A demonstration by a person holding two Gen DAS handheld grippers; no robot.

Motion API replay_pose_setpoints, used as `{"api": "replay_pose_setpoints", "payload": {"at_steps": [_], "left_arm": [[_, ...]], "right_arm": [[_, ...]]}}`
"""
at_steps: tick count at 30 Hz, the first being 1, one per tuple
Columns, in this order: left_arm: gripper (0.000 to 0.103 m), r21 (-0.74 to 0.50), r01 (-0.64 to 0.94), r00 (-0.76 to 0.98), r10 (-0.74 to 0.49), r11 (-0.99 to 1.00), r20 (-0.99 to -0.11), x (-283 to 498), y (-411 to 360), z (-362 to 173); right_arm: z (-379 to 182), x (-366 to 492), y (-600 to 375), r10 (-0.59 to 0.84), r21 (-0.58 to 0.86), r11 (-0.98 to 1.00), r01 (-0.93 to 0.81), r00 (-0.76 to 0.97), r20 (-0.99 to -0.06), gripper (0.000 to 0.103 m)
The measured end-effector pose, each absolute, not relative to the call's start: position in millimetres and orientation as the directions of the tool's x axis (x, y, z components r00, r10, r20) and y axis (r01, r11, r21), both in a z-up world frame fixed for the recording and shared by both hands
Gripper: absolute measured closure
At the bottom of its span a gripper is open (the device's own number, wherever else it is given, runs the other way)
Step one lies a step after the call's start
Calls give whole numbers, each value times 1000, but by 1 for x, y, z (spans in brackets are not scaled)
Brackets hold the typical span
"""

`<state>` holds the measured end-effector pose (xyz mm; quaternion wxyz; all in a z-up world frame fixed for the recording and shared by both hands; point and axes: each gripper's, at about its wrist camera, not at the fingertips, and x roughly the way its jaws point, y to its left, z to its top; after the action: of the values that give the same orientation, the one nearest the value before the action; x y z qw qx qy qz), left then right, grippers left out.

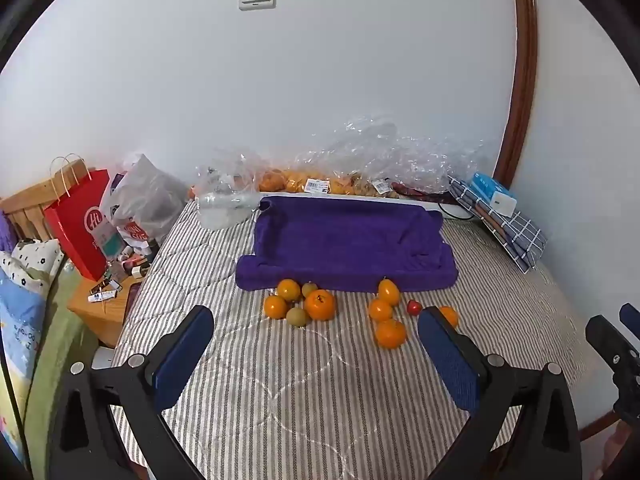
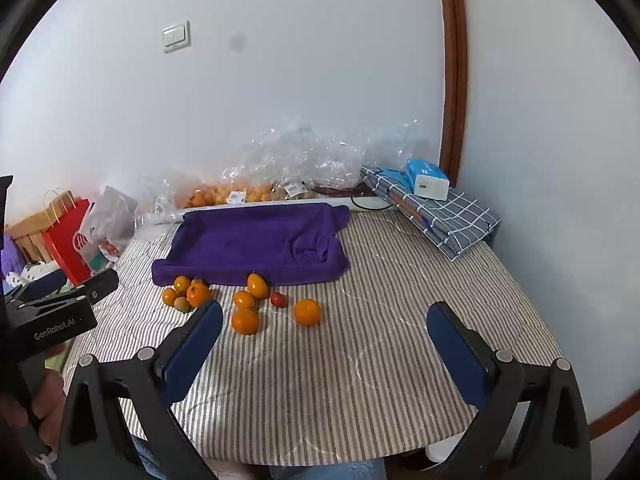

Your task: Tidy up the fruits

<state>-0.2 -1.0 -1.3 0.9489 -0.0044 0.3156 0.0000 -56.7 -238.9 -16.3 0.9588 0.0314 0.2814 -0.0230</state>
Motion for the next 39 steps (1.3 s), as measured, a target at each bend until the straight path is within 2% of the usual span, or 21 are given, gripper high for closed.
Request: {"api": "replay_pose_setpoints", "payload": {"at_steps": [2, 3, 12, 39], "left_arm": [[0, 3, -3, 801, 5, 1000, -599, -2, -3, -2], [0, -8, 2, 772, -6, 1000, -636, 5, -4, -3], [0, -34, 16, 791, -34, 999, -611, 0, 0, 6], [0, -29, 25, 788, -38, 999, -614, -2, -3, 11]], "right_arm": [[-17, -57, -240, -21, 54, 997, 60, 840, -542, 2], [-17, -57, -241, -20, 57, 997, 61, 840, -542, 2], [-13, -63, -242, 1, 61, 997, 38, 844, -536, 2], [-7, -66, -238, 26, 74, 997, 15, 850, -525, 2]]}}
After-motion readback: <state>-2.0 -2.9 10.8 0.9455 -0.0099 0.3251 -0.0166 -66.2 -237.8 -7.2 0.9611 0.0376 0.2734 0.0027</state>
